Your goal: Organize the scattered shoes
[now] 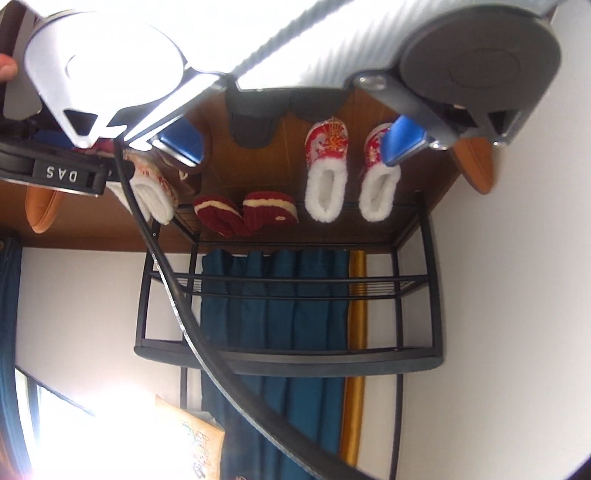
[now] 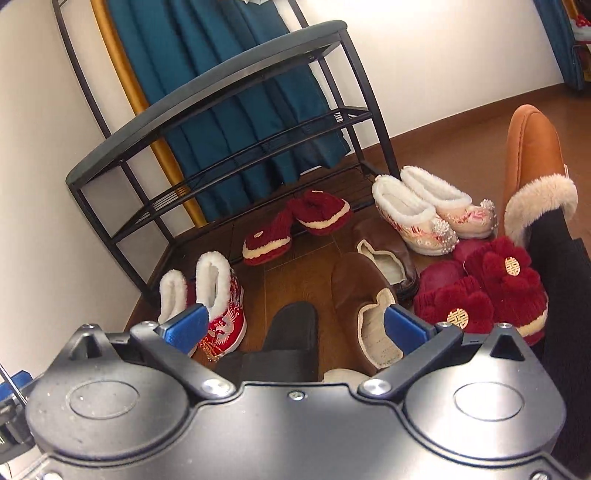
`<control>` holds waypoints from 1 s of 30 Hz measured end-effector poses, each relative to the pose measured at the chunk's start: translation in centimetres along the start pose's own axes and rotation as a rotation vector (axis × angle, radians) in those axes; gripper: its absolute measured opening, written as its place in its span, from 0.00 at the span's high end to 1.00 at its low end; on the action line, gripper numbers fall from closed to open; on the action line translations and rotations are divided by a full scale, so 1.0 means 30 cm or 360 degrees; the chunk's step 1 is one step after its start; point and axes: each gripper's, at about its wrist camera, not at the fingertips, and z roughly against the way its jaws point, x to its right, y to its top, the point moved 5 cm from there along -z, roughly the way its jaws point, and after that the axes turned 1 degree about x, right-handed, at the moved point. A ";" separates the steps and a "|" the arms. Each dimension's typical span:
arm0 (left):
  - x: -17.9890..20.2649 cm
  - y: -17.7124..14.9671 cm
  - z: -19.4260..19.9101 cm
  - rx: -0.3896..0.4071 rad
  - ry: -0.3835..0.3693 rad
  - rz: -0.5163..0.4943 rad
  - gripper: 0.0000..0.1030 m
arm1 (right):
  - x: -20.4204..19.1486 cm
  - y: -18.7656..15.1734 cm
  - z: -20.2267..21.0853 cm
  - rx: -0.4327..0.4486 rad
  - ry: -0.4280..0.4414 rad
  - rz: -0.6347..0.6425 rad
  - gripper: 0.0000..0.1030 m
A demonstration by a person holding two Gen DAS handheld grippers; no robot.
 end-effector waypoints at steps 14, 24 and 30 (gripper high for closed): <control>-0.090 -0.037 0.005 0.0008 -0.0148 0.0314 0.00 | -0.007 -0.024 0.000 -0.0009 0.0020 -0.0053 0.00; -0.035 -0.078 -0.038 -0.0153 0.0299 0.0030 0.00 | 0.002 0.001 0.007 0.0013 0.0000 -0.0057 0.00; -0.017 -0.065 -0.039 -0.0189 -0.0095 0.0126 0.00 | 0.006 0.020 0.005 0.0028 -0.0018 -0.0059 0.00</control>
